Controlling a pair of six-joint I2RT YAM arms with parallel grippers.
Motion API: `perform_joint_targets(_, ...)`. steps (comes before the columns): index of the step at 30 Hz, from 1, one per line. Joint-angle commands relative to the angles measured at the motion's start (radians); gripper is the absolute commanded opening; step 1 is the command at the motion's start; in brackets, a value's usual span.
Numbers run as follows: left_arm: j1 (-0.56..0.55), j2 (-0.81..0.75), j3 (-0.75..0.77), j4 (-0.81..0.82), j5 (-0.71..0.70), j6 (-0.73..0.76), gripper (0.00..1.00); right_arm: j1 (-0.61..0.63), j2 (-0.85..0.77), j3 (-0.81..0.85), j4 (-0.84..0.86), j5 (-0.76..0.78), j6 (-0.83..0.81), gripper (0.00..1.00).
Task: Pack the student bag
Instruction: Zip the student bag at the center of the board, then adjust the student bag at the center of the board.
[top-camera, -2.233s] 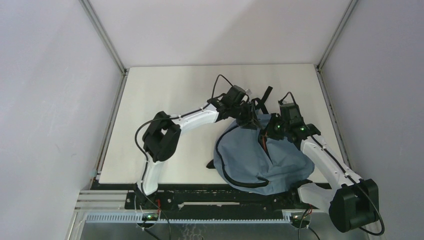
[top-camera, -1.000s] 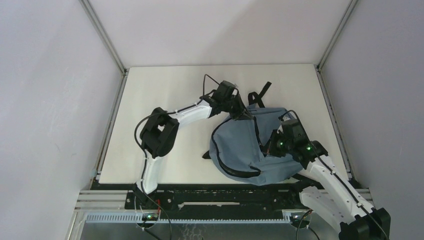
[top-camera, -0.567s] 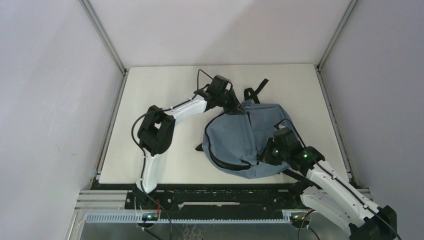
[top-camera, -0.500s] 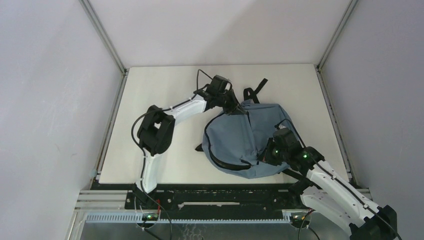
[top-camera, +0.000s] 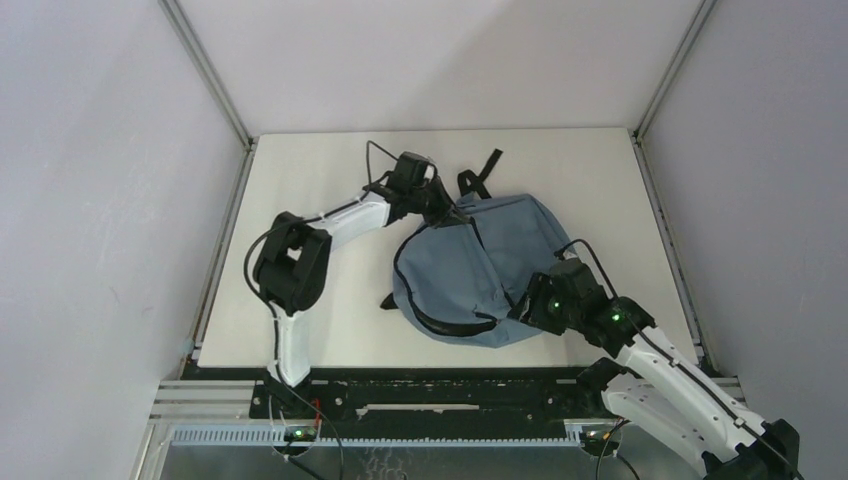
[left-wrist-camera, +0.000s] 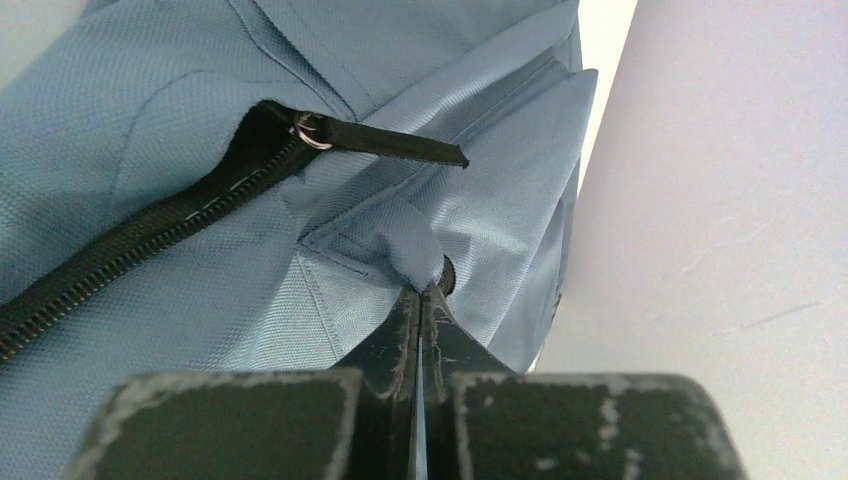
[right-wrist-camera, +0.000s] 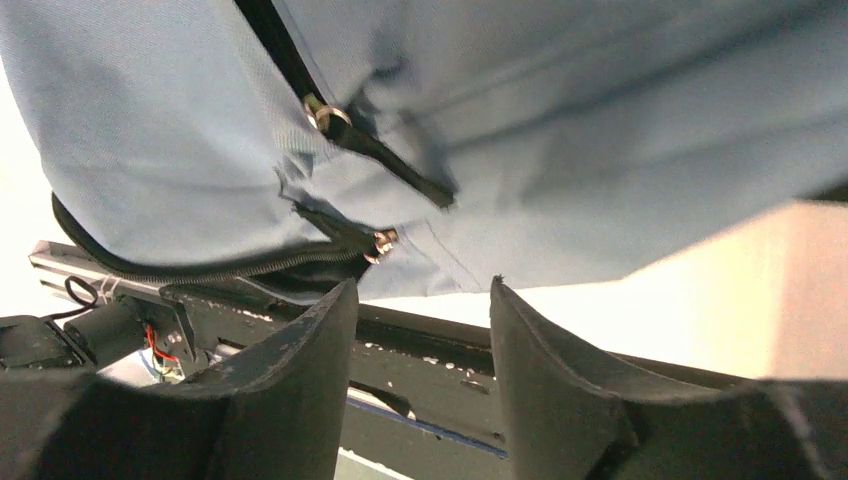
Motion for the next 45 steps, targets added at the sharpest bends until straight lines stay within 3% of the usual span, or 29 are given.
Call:
perform_joint_targets(1, 0.086, -0.140, -0.084, 0.104, -0.077, 0.019, 0.00, 0.007, -0.023, 0.089, -0.010, 0.057, 0.018, 0.63)
perform_joint_targets(10, 0.222, -0.311, -0.312, 0.149, -0.091, 0.024, 0.00, 0.012, 0.067, 0.067, 0.054, 0.060, 0.026, 0.65)
perform_joint_targets(21, 0.223, -0.443, -0.536, 0.172, -0.142, -0.007, 0.00, 0.096, 0.462, 0.054, 0.536, -0.107, 0.059, 0.63)
perform_joint_targets(26, 0.223, -0.512, -0.571, 0.129, -0.166, 0.028, 0.00, 0.088, 0.605, 0.122, 0.538, -0.085, 0.024, 0.39)
perform_joint_targets(30, 0.223, -0.542, -0.580, 0.114, -0.165, 0.049, 0.00, 0.080, 0.597, 0.126, 0.476, -0.023, 0.000, 0.16)
perform_joint_targets(34, 0.223, -0.501, -0.509, 0.074, -0.165, 0.101, 0.00, 0.086, 0.552, 0.104, 0.436, 0.004, -0.006, 0.11)
perform_joint_targets(41, 0.211, -0.265, -0.241, -0.002, -0.068, 0.196, 0.00, 0.168, 0.513, 0.069, 0.532, -0.037, 0.092, 0.04)
perform_joint_targets(44, 0.179, -0.151, -0.084, -0.064, -0.014, 0.254, 0.00, 0.214, 0.537, 0.069, 0.593, -0.032, 0.154, 0.06)
perform_joint_targets(45, 0.165, -0.099, -0.022, -0.110, 0.000, 0.277, 0.00, 0.222, 0.551, 0.069, 0.605, -0.028, 0.179, 0.12)
